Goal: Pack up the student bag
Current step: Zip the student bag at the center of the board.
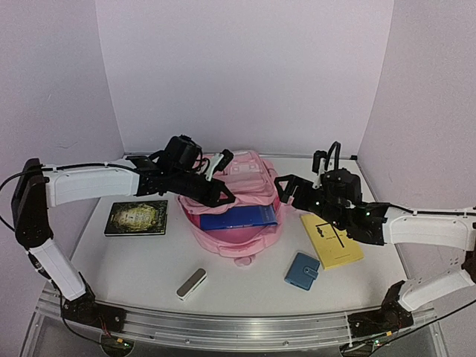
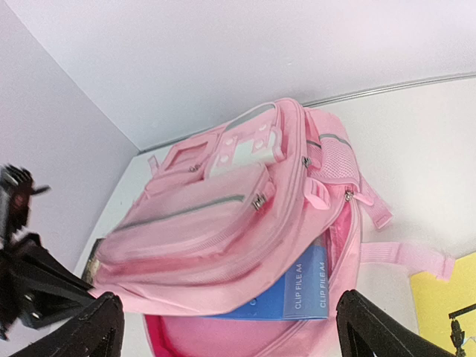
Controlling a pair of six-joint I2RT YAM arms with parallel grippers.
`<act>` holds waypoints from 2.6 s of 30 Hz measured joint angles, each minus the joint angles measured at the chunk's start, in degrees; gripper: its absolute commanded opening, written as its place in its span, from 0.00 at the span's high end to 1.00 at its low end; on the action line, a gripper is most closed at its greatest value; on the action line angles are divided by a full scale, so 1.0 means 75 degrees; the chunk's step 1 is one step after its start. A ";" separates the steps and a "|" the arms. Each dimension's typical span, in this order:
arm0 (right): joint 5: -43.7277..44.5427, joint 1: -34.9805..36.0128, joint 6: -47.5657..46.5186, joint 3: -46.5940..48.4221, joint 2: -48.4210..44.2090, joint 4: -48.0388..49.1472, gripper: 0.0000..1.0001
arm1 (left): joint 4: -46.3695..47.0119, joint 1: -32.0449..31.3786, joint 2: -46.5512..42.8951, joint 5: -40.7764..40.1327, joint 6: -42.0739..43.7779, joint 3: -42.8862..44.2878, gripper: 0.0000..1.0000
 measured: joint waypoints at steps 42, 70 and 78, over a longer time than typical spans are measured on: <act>-0.1160 0.1031 0.5195 -0.0648 0.2521 0.1158 0.07 | 0.1341 0.3285 -0.3549 -0.0258 -0.2401 -0.4634 0.02; -0.0607 0.0928 0.6328 -0.0452 0.2279 0.1400 1.00 | 0.2182 0.3503 -0.3990 0.0014 -0.2567 -0.5521 0.19; -0.0526 0.0674 0.6253 -0.0568 0.1132 0.1018 1.00 | 0.3575 0.3503 -0.2832 0.0988 -0.2703 -0.5663 0.46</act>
